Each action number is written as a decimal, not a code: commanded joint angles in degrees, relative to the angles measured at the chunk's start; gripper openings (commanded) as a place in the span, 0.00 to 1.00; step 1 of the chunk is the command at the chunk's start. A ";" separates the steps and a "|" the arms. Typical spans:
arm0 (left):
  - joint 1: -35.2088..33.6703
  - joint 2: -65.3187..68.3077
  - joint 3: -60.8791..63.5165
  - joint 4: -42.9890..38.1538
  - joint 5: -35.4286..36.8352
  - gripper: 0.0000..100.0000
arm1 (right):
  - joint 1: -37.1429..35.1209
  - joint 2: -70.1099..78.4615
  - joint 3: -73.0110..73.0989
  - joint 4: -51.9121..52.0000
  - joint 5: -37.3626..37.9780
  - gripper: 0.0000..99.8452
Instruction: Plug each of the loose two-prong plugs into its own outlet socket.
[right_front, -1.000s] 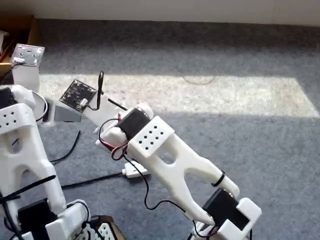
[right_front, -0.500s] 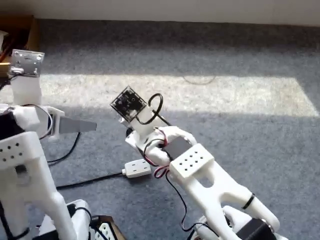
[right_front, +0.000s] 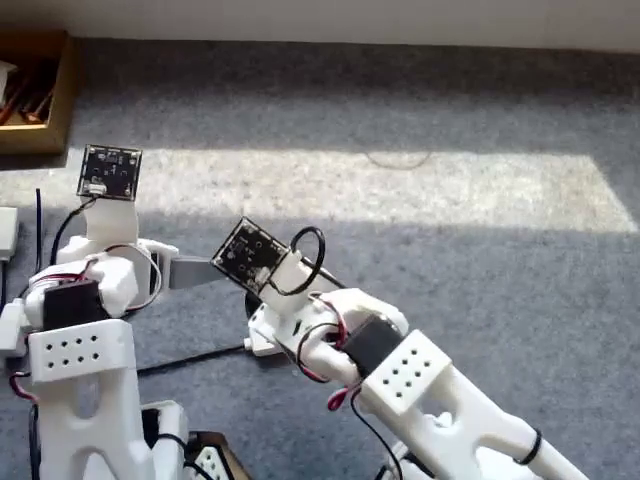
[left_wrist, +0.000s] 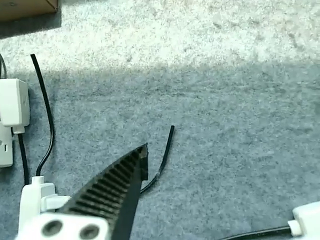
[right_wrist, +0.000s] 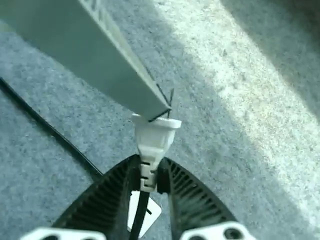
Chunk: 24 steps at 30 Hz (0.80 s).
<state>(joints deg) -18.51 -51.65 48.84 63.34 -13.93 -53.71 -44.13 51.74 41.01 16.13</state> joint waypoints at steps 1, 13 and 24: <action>1.71 -1.01 0.22 -2.90 1.14 0.57 | -3.38 -5.49 -0.40 3.21 -1.05 0.01; 4.18 -1.01 6.29 -2.90 0.97 0.57 | -0.31 -5.85 -3.38 5.85 -1.58 0.01; 6.20 -1.01 14.55 -8.35 0.97 0.57 | 6.90 -5.85 -12.97 15.60 -1.58 0.01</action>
<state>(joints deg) -13.76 -51.91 62.11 55.78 -12.79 -50.90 -48.53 45.67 54.46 15.16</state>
